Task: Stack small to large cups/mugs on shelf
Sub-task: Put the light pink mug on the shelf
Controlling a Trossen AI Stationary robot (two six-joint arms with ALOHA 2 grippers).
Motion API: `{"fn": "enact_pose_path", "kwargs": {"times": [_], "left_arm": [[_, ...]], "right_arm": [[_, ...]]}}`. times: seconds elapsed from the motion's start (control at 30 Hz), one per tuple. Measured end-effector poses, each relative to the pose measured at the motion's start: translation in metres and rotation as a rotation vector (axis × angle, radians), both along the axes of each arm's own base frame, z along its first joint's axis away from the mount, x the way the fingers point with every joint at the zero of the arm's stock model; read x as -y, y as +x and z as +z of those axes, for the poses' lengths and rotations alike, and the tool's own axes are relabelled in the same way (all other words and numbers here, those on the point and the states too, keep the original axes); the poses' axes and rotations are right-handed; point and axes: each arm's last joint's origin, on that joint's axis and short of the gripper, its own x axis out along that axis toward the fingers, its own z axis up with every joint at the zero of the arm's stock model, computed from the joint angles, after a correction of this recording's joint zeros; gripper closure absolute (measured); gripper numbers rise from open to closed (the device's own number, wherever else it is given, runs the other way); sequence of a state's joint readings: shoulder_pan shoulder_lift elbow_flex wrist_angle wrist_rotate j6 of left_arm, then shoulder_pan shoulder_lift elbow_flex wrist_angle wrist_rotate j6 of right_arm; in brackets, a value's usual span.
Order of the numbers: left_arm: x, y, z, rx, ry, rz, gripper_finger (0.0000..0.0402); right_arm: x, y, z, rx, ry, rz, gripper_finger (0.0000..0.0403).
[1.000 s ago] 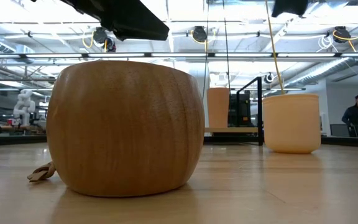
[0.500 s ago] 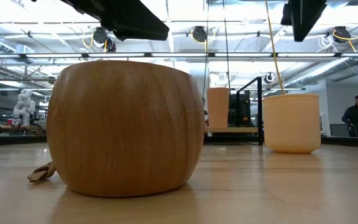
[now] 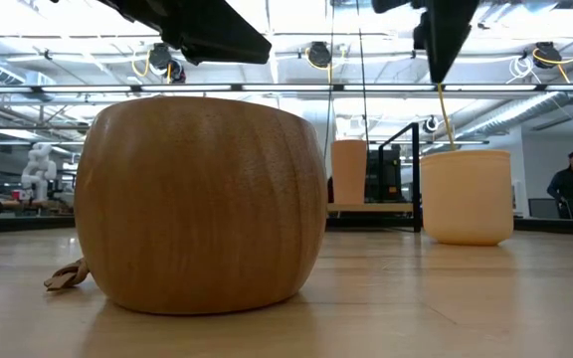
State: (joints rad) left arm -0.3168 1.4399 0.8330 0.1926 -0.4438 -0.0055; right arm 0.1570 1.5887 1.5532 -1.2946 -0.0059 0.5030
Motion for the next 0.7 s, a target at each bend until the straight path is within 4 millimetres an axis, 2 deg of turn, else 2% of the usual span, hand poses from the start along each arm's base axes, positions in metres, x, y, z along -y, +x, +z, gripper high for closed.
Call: {"fn": "enact_pose_path", "kwargs": {"times": [0.2, 0.37, 0.7], "left_arm": [[0.000, 0.000, -0.001, -0.005, -0.006, 0.002, 0.0247], [0.000, -0.001, -0.001, -0.012, -0.011, 0.005, 0.0247], [0.000, -0.001, -0.001, -0.013, -0.015, 0.006, 0.0247]], "right_arm": [[0.010, 0.012, -0.006, -0.113, -0.012, -0.085, 0.0240], [0.001, 0.015, -0.014, -0.156, -0.020, -0.091, 0.0235], [-0.006, 0.014, -0.014, -0.147, -0.043, -0.076, 0.0180]]}}
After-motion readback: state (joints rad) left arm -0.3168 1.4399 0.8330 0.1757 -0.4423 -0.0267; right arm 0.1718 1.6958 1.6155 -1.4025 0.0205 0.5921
